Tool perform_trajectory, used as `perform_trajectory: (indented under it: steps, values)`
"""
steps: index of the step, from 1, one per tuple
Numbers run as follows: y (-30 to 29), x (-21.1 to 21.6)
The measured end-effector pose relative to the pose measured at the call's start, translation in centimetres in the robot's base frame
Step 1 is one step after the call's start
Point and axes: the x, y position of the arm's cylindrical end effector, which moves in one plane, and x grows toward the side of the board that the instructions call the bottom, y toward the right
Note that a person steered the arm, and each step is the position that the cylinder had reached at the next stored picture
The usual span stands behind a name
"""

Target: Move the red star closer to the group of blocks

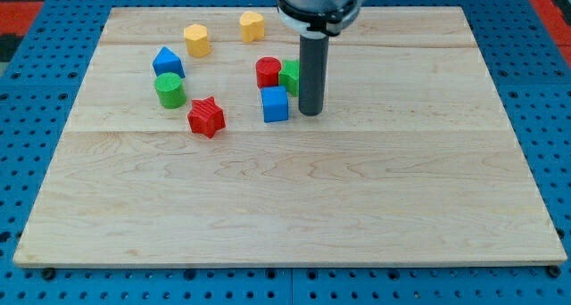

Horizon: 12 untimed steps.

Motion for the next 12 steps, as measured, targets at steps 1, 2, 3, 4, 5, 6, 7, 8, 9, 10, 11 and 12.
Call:
perform_trajectory:
  steps: [1,2,3,4,5,6,7,8,9,10,11,12]
  values:
    - [-0.1,3.0]
    - [-4.4,2.0]
    - [-6.7,0.0]
    - [-6.6,-1.4]
    - [-5.2,2.7]
    - [-9.5,7.8]
    - [-14.3,6.6]
    - [-14.1,4.6]
    - [-14.1,3.7]
    - [-14.3,3.5]
    - [-16.2,2.8]
    - [-16.8,1.0]
